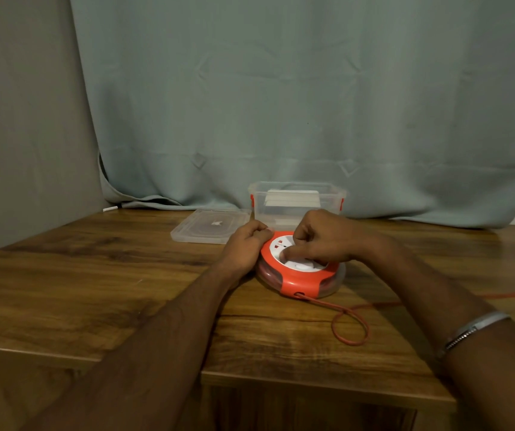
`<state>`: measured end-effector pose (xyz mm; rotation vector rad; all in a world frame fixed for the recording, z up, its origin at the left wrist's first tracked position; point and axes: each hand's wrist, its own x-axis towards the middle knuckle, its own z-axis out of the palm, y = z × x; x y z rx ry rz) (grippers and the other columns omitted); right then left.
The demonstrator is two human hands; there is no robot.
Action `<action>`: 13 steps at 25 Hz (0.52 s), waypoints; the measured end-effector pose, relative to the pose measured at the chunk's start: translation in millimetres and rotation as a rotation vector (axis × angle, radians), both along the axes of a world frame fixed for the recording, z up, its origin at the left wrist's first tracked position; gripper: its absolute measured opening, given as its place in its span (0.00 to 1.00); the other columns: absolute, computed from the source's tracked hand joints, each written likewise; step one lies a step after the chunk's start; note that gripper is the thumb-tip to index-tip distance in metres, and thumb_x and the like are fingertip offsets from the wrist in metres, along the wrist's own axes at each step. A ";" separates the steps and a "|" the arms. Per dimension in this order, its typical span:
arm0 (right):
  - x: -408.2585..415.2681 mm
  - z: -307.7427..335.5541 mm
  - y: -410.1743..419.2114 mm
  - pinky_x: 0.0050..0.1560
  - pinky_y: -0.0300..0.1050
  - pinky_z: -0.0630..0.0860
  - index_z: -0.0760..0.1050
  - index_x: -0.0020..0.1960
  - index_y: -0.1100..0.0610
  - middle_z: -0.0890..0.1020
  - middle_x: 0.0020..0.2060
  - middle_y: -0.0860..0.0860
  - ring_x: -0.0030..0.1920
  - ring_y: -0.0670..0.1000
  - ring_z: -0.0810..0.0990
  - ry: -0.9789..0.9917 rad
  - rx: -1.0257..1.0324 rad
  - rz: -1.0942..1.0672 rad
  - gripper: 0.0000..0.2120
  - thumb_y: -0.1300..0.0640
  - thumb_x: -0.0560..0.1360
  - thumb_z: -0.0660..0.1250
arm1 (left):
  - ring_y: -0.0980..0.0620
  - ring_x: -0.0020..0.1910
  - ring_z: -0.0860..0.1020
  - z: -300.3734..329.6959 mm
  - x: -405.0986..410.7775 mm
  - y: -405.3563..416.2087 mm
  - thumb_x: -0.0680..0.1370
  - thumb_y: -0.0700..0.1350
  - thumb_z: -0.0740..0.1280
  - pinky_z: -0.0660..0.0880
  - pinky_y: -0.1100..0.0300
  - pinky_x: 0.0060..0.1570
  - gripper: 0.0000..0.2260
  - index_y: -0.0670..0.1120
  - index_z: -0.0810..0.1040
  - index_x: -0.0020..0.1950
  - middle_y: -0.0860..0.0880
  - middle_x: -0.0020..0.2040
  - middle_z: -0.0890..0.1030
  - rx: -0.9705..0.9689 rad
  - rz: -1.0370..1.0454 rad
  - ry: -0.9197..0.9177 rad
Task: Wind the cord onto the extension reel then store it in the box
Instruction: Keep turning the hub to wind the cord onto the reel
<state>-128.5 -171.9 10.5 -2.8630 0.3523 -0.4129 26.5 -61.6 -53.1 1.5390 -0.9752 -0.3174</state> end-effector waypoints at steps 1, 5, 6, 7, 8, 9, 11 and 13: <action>-1.1 1.3 -0.8 0.34 0.47 0.71 0.80 0.31 0.56 0.78 0.24 0.47 0.27 0.45 0.74 -0.013 0.016 0.027 0.19 0.44 0.73 0.76 | 0.44 0.49 0.84 0.5 -0.6 0.2 0.83 0.48 0.63 0.82 0.47 0.50 0.08 0.46 0.79 0.53 0.44 0.49 0.85 -0.001 0.003 -0.008; -9.7 11.6 -12.4 0.36 0.40 0.74 0.84 0.47 0.52 0.86 0.42 0.51 0.32 0.40 0.76 -0.020 0.124 0.150 0.14 0.67 0.67 0.76 | 0.48 0.45 0.83 1.4 -1.3 0.8 0.83 0.48 0.62 0.79 0.54 0.43 0.07 0.47 0.79 0.52 0.44 0.48 0.84 0.008 0.013 -0.043; -12.5 13.1 -15.2 0.34 0.37 0.72 0.83 0.52 0.52 0.86 0.47 0.50 0.33 0.40 0.75 0.008 0.128 0.152 0.19 0.69 0.65 0.75 | 0.47 0.45 0.83 1.1 -1.1 0.6 0.83 0.48 0.63 0.79 0.53 0.44 0.08 0.47 0.79 0.52 0.44 0.48 0.84 0.009 0.015 -0.047; -13.7 13.1 -19.5 0.33 0.37 0.71 0.82 0.55 0.50 0.86 0.50 0.49 0.34 0.42 0.74 0.032 0.115 0.140 0.23 0.69 0.64 0.75 | 0.47 0.45 0.83 0.9 -1.1 0.5 0.83 0.48 0.63 0.79 0.51 0.45 0.08 0.47 0.79 0.52 0.44 0.48 0.84 0.011 0.017 -0.049; -14.1 12.6 -22.8 0.33 0.37 0.71 0.82 0.57 0.49 0.85 0.53 0.47 0.36 0.45 0.74 0.055 0.094 0.135 0.25 0.69 0.64 0.76 | 0.47 0.46 0.83 0.8 -0.9 0.5 0.83 0.48 0.62 0.79 0.50 0.47 0.08 0.47 0.79 0.52 0.44 0.48 0.84 0.013 0.017 -0.051; -13.9 11.7 -25.3 0.34 0.36 0.71 0.81 0.59 0.49 0.84 0.55 0.46 0.39 0.48 0.75 0.078 0.078 0.133 0.27 0.69 0.64 0.76 | 0.47 0.46 0.83 0.8 -0.8 0.4 0.83 0.48 0.62 0.79 0.50 0.47 0.08 0.47 0.79 0.52 0.44 0.48 0.84 0.014 0.017 -0.054; -12.7 10.6 -27.1 0.35 0.34 0.72 0.80 0.62 0.51 0.83 0.56 0.46 0.39 0.43 0.77 0.094 0.092 0.136 0.28 0.71 0.65 0.75 | 0.47 0.46 0.83 1.0 -1.2 0.8 0.83 0.48 0.62 0.79 0.51 0.46 0.08 0.48 0.79 0.51 0.44 0.49 0.84 0.014 0.012 -0.061; -11.4 9.1 -29.0 0.35 0.37 0.71 0.77 0.63 0.52 0.85 0.56 0.48 0.32 0.38 0.75 0.072 0.164 0.139 0.31 0.71 0.63 0.76 | 0.46 0.47 0.83 0.3 -1.0 0.4 0.83 0.48 0.62 0.79 0.50 0.47 0.07 0.48 0.79 0.50 0.44 0.49 0.84 0.005 0.004 -0.052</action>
